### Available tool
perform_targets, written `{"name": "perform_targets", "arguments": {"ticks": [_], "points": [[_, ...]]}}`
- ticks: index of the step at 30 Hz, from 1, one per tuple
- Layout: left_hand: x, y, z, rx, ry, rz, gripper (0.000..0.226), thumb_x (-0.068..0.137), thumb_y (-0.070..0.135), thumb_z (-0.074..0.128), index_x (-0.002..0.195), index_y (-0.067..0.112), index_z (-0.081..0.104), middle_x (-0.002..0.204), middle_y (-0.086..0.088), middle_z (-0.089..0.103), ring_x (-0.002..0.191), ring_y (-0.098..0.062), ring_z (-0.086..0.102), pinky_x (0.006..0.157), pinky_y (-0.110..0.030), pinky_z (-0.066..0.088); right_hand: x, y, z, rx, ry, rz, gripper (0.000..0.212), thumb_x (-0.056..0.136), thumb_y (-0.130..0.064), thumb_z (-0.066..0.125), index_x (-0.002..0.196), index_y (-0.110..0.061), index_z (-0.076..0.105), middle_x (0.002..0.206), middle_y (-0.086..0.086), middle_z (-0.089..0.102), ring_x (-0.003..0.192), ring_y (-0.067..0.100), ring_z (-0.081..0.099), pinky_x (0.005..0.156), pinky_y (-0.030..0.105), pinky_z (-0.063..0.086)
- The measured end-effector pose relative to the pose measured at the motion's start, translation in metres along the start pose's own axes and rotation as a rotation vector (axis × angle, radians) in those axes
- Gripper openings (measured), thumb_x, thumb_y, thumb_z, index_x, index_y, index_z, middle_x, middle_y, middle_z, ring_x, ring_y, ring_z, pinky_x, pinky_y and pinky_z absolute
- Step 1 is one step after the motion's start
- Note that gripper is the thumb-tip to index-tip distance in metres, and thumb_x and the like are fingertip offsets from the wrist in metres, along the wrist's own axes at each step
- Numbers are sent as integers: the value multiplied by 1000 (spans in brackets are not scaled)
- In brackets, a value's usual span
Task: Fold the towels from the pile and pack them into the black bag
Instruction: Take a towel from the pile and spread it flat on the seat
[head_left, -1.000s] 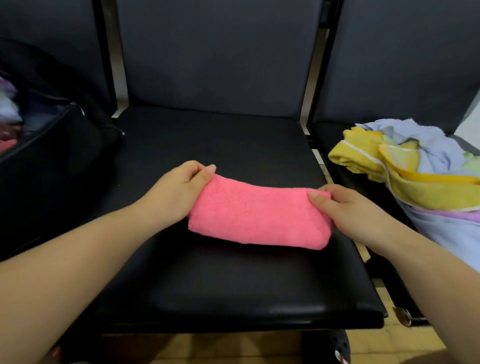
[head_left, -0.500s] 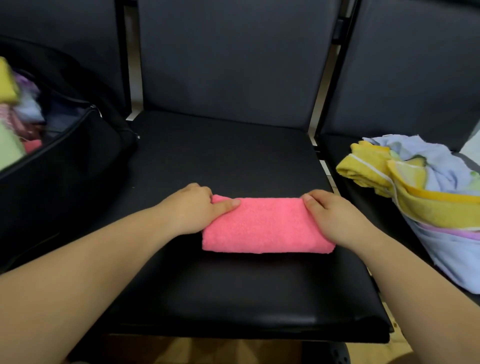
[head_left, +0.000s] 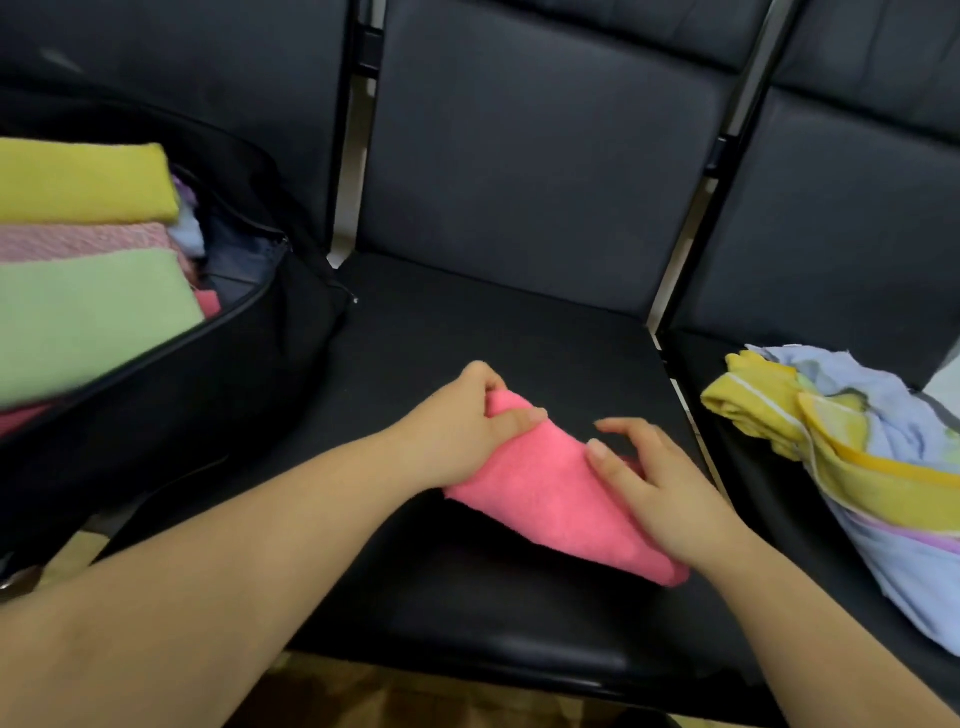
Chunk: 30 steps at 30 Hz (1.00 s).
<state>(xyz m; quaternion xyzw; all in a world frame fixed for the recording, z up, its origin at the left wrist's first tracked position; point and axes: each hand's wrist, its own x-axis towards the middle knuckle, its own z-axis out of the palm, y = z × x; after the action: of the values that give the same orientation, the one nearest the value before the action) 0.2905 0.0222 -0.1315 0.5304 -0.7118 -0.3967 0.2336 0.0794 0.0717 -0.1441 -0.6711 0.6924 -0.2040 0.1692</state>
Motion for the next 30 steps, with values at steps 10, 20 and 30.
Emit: {"name": "perform_targets", "arguments": {"ticks": [10, 20, 30], "points": [[-22, -4, -53, -138, 205, 343, 19, 88, 43, 56, 100, 30, 48, 100, 10, 58, 94, -5, 56, 80, -25, 47, 28, -97, 16, 245, -272, -145, 70, 60, -83, 56, 108, -33, 60, 95, -11, 72, 84, 4, 69, 78, 35, 58], [-55, -38, -151, -7, 607, 368, 20, 87, 46, 55, 97, 30, 47, 86, 15, 56, 82, 4, 54, 70, -11, 41, 73, -169, 11, 147, -504, -175, 63, 59, -71, 57, 97, -22, 70, 88, -7, 75, 80, 10, 72, 80, 35, 57], [-96, -80, -220, -87, 969, 167, 26, 87, 48, 56, 101, 27, 49, 90, 20, 55, 87, -1, 54, 76, -27, 44, 111, -267, 7, 74, -444, -382, 76, 46, -85, 62, 99, -32, 67, 91, -17, 73, 82, 1, 69, 71, 19, 52]]}}
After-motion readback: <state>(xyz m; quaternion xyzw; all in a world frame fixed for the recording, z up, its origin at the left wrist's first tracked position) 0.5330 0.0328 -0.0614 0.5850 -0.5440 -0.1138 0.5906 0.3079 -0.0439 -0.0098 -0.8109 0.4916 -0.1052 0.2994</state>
